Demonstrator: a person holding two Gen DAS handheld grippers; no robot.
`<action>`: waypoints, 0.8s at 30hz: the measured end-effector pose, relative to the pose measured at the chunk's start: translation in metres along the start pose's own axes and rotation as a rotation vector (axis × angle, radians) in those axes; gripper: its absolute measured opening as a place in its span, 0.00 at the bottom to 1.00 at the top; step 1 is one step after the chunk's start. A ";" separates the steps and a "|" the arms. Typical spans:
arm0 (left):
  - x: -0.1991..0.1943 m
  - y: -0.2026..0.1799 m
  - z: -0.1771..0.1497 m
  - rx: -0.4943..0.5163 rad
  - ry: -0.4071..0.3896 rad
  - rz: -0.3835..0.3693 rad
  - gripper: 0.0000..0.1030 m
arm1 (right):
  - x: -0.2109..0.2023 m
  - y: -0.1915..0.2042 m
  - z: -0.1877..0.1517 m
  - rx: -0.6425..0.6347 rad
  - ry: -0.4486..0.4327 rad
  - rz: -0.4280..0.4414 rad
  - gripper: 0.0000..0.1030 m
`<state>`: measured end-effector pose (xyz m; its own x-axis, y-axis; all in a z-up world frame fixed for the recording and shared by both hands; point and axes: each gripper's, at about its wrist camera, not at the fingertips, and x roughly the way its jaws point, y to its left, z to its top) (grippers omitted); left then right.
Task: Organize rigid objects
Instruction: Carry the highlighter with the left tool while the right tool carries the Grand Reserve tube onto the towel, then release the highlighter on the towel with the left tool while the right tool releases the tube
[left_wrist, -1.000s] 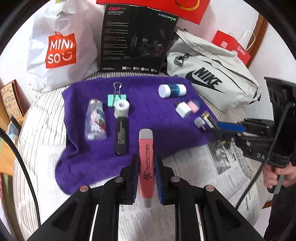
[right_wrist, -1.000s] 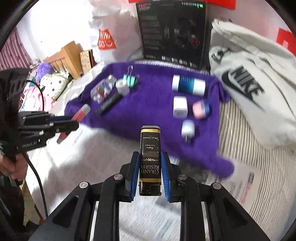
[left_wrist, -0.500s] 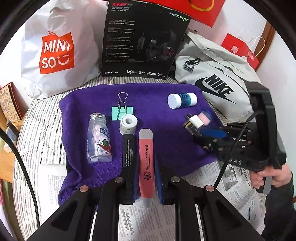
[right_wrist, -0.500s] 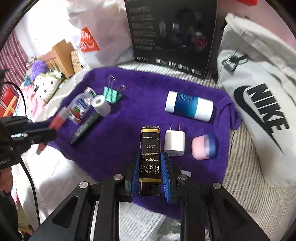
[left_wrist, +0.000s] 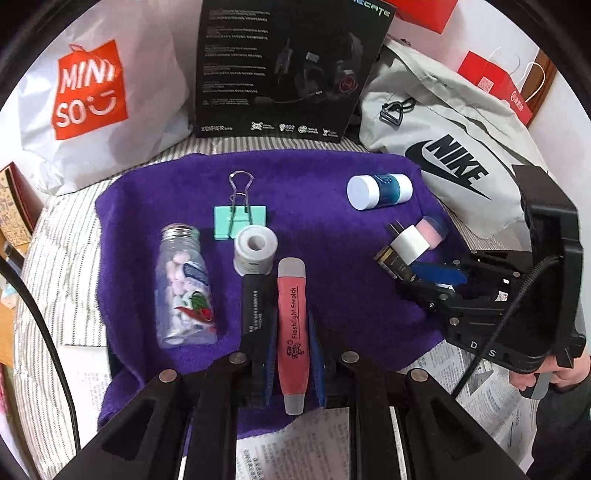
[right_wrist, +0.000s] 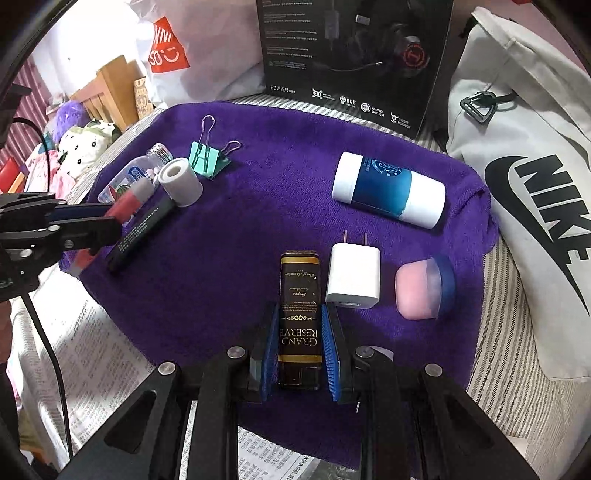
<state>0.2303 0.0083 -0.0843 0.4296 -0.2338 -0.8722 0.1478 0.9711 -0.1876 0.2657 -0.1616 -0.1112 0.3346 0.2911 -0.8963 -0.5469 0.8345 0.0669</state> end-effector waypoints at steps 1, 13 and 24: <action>0.002 -0.001 0.000 0.003 0.004 0.000 0.16 | 0.000 0.000 0.000 -0.002 -0.002 0.001 0.23; 0.029 -0.008 0.006 0.022 0.054 0.028 0.16 | -0.013 -0.013 -0.013 0.045 0.011 0.052 0.28; 0.038 -0.018 0.004 0.071 0.058 0.083 0.16 | -0.033 -0.019 -0.029 0.094 -0.037 0.062 0.28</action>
<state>0.2477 -0.0185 -0.1122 0.3914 -0.1477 -0.9083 0.1778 0.9806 -0.0828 0.2424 -0.2005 -0.0954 0.3308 0.3593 -0.8726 -0.4939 0.8539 0.1643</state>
